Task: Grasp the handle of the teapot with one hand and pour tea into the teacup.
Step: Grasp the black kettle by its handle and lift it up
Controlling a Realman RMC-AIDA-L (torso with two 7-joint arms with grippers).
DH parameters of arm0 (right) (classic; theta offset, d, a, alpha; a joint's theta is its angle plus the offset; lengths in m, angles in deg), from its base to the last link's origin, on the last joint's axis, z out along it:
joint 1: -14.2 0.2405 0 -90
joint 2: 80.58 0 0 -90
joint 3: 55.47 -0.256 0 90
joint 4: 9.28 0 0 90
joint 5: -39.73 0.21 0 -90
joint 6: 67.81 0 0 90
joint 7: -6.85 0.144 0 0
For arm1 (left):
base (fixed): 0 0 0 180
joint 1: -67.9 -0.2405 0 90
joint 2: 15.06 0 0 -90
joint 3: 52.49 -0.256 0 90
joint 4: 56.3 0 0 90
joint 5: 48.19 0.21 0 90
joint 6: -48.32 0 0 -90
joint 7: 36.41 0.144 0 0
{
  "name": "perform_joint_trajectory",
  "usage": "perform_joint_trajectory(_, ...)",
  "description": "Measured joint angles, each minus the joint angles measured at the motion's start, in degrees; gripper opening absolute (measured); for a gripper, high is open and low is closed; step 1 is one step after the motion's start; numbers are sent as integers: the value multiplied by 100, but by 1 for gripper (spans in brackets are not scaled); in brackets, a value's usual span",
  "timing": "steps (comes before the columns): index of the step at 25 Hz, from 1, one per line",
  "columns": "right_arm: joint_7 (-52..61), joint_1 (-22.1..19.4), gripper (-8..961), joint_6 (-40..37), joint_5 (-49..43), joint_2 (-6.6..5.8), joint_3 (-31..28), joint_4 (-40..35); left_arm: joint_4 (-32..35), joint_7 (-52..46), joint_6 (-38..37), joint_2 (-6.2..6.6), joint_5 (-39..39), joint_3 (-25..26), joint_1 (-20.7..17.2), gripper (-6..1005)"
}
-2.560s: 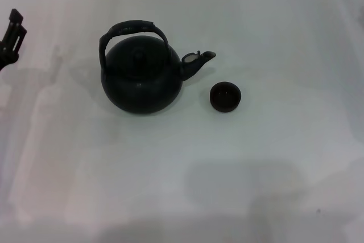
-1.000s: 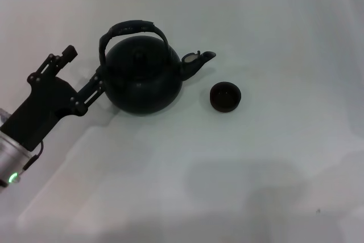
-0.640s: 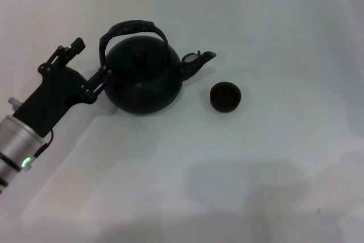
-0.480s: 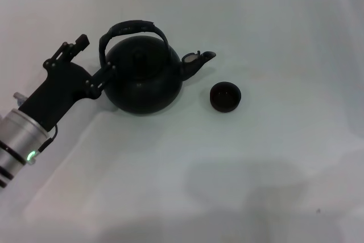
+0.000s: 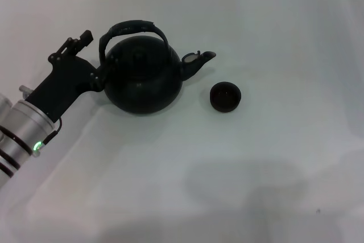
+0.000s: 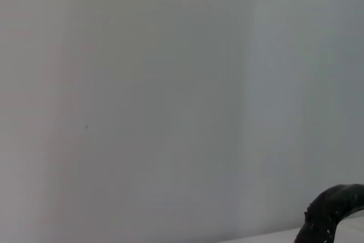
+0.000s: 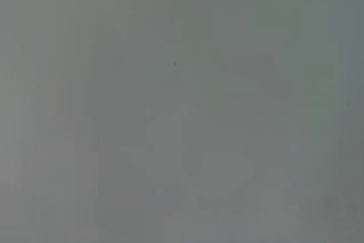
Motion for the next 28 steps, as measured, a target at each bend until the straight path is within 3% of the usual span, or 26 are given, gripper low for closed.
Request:
perform_joint_trajectory(6,52,-1,842,3,30,0,0,0,-5,2,85,8,0,0,5,745)
perform_joint_trajectory(22,54,2,842,2,62,3,0,28,9,298,244,2,-43,0,18,140)
perform_joint_trajectory(28,54,32,842,-7,75,11,0,73,4,301,120,30,-283,27,42,139)
